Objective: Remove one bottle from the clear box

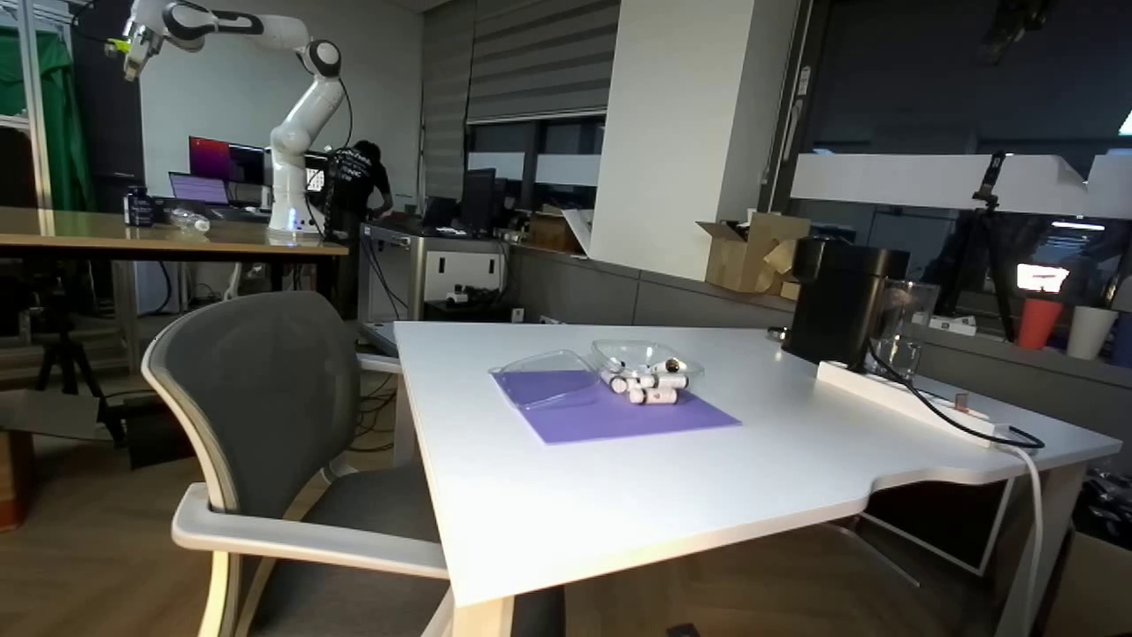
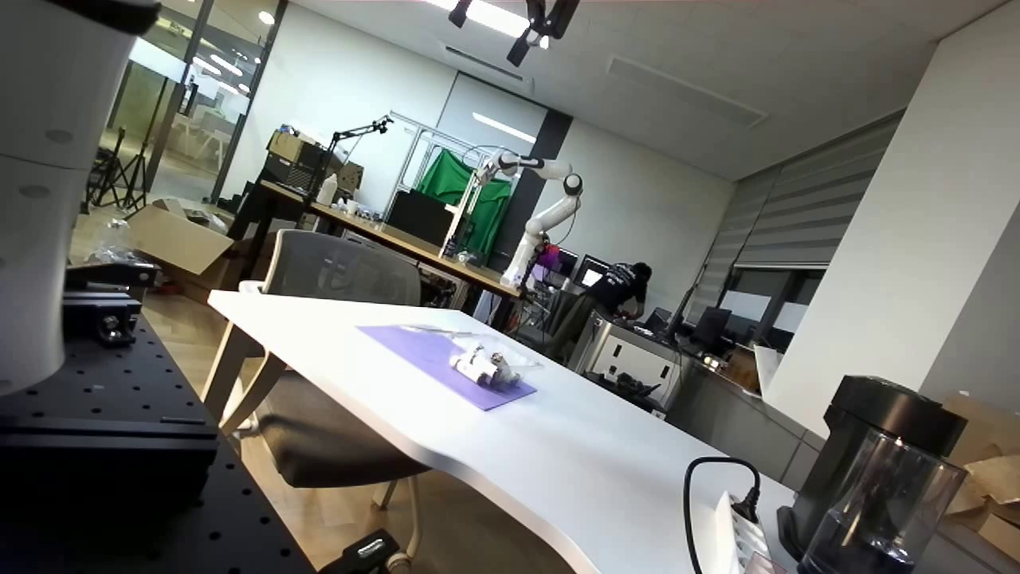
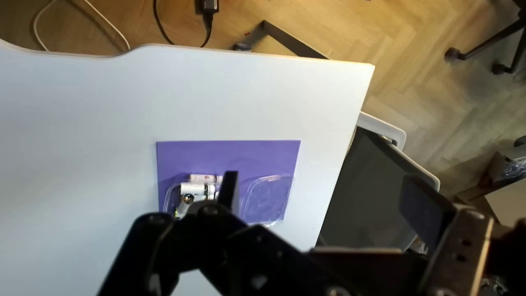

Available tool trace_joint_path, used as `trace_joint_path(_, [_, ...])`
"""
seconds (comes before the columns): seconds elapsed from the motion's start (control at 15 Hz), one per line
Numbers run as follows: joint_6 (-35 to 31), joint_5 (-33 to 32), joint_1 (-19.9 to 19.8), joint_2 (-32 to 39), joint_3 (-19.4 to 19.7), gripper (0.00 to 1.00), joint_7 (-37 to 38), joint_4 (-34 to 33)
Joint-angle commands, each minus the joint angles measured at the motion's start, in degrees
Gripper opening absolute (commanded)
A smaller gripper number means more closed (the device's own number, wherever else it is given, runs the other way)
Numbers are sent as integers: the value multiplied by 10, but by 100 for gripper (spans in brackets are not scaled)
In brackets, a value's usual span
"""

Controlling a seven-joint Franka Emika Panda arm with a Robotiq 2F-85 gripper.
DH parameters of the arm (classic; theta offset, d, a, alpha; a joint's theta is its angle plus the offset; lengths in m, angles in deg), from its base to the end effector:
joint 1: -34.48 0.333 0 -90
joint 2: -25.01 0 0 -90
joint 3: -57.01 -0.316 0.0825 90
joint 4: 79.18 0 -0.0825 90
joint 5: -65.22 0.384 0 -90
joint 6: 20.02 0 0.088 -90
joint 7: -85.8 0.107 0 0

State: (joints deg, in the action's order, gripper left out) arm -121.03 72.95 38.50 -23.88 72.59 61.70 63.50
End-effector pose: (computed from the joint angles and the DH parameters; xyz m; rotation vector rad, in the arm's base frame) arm 0.3041 -0.0684 0.5576 -2.8036 -0.3945 -0.2720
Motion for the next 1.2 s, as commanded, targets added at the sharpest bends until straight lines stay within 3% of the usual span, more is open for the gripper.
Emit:
trace_joint_path(0.0, [-59, 13, 3, 81, 30, 100, -41, -34])
trace_joint_path(0.33, [-222, 58, 22, 234, 71, 100, -135, -65])
trace_joint_path(0.6, [-408, 141, 35, 347, 59, 100, -223, -66])
trace_joint_path(0.8, [-509, 228, 45, 422, 34, 100, -289, -77])
trace_joint_path(0.87, [-528, 249, 42, 450, 19, 100, -297, -88])
trace_joint_path(0.93, [-529, 243, 60, 479, 31, 100, -275, -103])
trace_joint_path(1.0, [-520, 229, 47, 426, 29, 100, -281, -62])
trace_joint_path(1.13, [-533, 235, 58, 467, 27, 100, -280, -80])
